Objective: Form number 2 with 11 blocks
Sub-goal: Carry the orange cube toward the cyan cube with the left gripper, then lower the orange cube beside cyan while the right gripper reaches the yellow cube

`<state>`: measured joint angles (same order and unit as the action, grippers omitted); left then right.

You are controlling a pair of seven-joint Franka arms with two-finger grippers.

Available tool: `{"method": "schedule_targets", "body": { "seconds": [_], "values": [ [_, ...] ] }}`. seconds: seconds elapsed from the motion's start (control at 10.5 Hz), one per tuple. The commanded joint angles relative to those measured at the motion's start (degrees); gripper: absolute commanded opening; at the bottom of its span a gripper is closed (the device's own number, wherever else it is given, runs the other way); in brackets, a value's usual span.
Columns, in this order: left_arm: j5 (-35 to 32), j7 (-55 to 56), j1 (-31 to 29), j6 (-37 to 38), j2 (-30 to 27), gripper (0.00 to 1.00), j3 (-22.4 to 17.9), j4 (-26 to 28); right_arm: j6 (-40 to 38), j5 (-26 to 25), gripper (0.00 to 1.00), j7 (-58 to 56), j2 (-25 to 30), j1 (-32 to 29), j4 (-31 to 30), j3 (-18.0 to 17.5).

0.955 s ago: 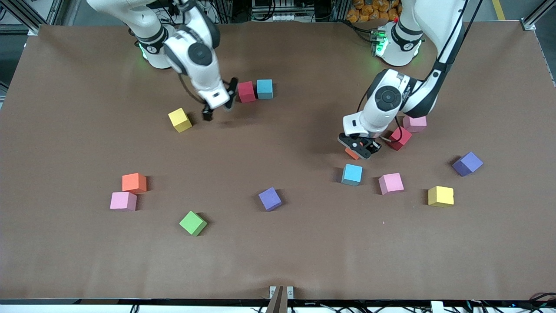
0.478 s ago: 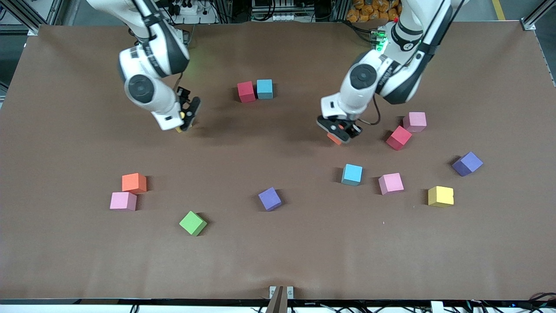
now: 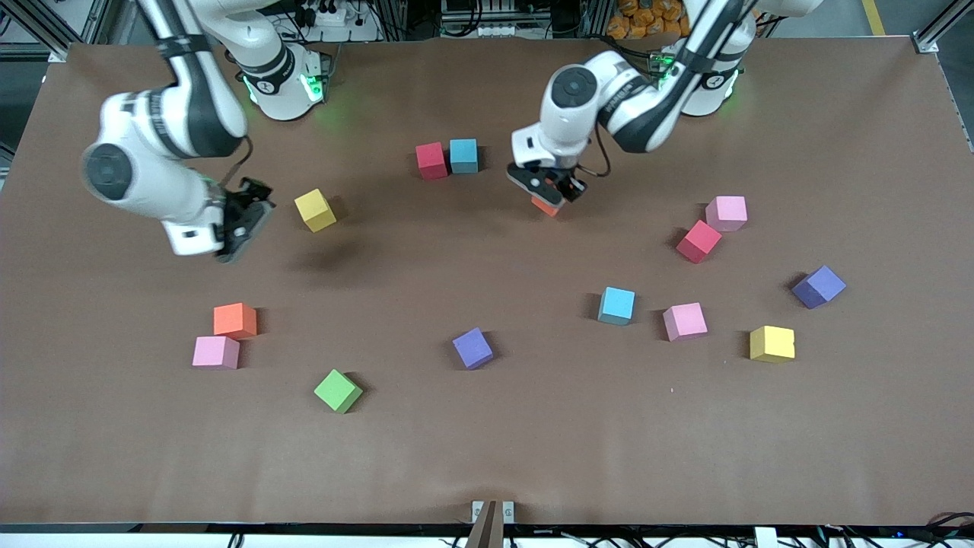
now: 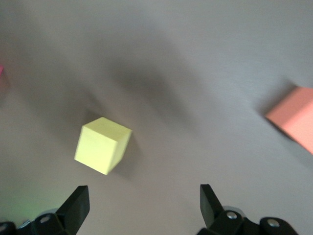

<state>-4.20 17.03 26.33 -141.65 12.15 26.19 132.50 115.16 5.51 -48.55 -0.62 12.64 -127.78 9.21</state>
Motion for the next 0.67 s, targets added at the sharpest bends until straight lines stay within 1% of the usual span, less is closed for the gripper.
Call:
{"method": "schedule_targets", "body": {
  "seconds": [0.0, 0.1, 0.19, 0.29, 0.38, 0.57],
  "values": [
    [0.68, 3.79, 2.57, 0.41, 0.50, 0.00, 2.54, 0.31, -4.42, 1.26, 1.00, 6.67, -2.89, -4.62, 6.83, 0.11],
    [0.68, 4.59, 5.20, 0.32, 1.20, 0.00, 2.46, 0.22, -3.90, 1.26, 1.00, 12.19, -3.07, -5.86, 6.84, 0.02],
    [-0.62, 4.59, 6.10, 0.32, 1.64, 0.00, 2.63, 0.13, -3.72, 1.44, 1.00, 16.42, -2.98, -5.87, 6.75, 0.02],
    [-5.86, 4.68, 6.54, 0.23, 2.43, 0.00, 2.81, 0.13, -3.98, 2.31, 1.00, 21.34, -2.63, -5.35, 6.58, -0.59],
    [-9.48, 4.77, 7.15, 0.15, 3.40, 0.00, 3.42, 0.04, -3.72, 2.40, 1.00, 26.35, -2.37, -5.61, 6.40, -2.68],
    [-10.48, 4.42, 8.30, -0.03, 4.02, 0.00, 4.65, -0.04, -3.71, 2.49, 1.00, 37.32, -2.28, -8.32, 6.23, -9.17]
  ]
}}
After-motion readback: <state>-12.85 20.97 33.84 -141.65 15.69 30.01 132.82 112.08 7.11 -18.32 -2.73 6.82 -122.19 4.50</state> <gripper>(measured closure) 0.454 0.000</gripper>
